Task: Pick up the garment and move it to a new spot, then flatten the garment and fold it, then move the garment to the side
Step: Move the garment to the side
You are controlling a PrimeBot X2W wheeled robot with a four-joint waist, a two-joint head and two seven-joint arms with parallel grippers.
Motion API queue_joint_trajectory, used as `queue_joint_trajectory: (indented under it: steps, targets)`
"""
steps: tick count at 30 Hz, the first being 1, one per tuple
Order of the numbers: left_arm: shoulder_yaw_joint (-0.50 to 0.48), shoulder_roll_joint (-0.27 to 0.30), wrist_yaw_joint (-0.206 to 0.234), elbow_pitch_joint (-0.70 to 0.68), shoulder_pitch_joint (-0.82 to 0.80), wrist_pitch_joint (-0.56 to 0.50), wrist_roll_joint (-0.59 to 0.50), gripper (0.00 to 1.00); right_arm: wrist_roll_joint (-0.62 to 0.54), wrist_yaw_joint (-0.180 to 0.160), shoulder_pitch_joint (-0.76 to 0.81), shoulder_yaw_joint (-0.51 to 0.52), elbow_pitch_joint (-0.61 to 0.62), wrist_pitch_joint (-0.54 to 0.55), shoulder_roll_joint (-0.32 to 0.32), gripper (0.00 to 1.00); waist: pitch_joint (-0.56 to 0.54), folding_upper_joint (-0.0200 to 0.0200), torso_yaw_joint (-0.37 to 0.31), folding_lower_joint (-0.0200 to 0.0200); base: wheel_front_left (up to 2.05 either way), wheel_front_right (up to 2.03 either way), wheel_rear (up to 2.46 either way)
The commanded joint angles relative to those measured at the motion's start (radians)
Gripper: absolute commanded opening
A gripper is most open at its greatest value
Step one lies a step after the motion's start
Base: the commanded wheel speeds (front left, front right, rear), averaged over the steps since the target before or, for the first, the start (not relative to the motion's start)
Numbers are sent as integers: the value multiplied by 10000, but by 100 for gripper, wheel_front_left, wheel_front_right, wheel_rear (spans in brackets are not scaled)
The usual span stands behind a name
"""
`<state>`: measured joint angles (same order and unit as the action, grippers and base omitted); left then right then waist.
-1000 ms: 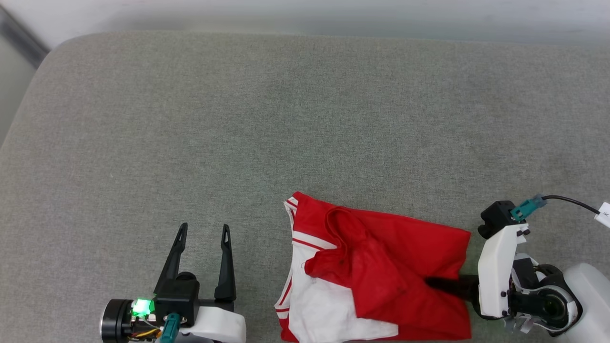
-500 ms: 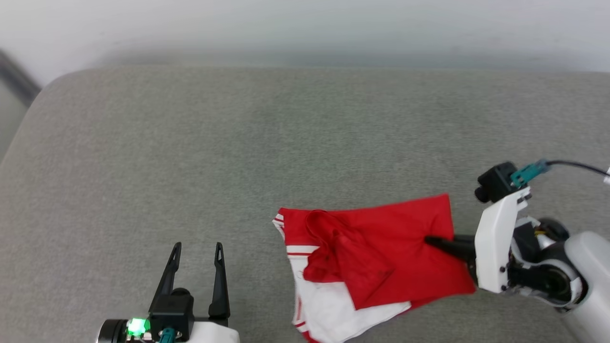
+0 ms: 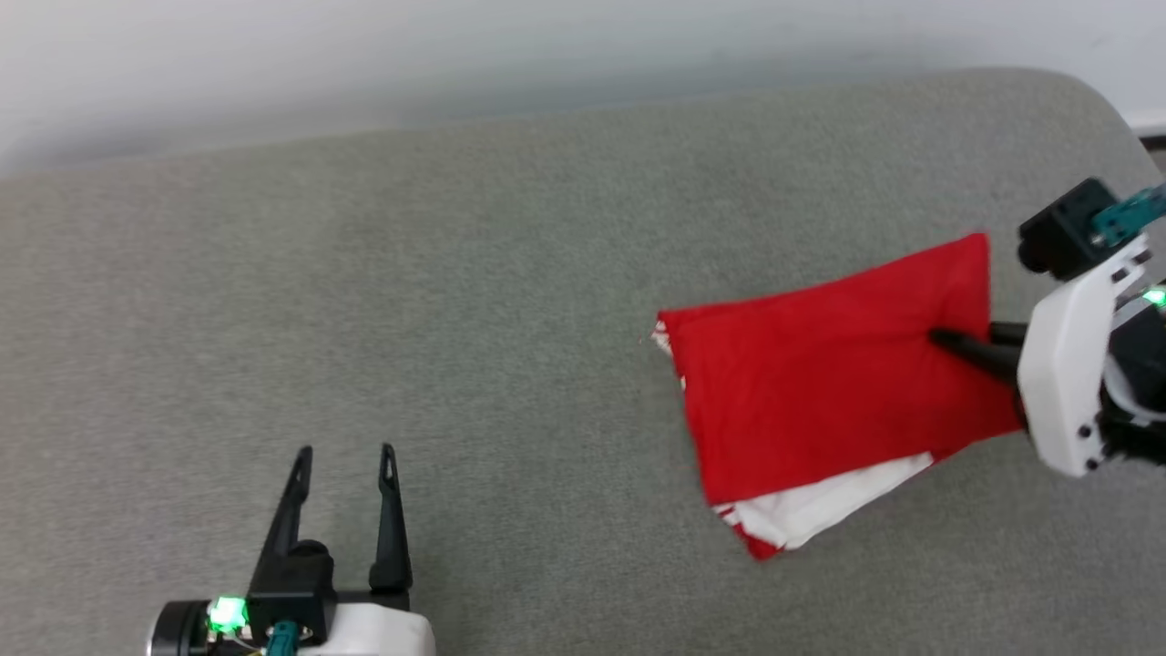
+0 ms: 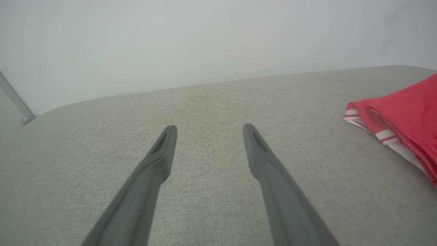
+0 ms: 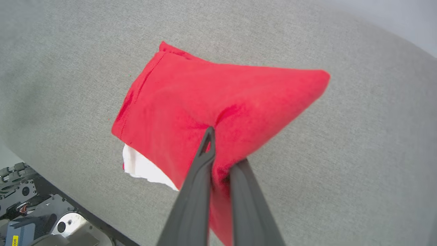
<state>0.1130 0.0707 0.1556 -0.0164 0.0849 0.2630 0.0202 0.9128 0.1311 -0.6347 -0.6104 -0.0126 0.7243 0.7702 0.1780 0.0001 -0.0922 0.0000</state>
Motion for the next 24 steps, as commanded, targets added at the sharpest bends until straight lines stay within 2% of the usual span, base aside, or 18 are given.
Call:
queue_joint_trajectory:
  steps: [1, 7, 11, 24]
  targets:
    - [-94, 76, -29, -69, -227, 24, -83, 100, -153, -6, -302, 10, -85, -70, 229, 0, 561, -1, -517, 0, 0, 0, 0]
    - [-255, 323, -150, -272, -775, 23, -168, 100, -1148, -8, -1199, -16, -1040, -299, 1211, 0, 1544, -1, -968, 0, 0, 0, 0]
    - [-270, 449, -227, -351, -1209, 24, -237, 100, -1677, -8, -1679, 195, -2132, -481, 1583, 0, 2112, -1, -1030, 0, 0, 0, 0]
    - [-34, 733, -137, -818, -1901, 23, -368, 100, -2779, -9, -3005, 1338, -5350, -1441, 1430, 0, 3377, -1, -940, 0, 0, 0, 0]
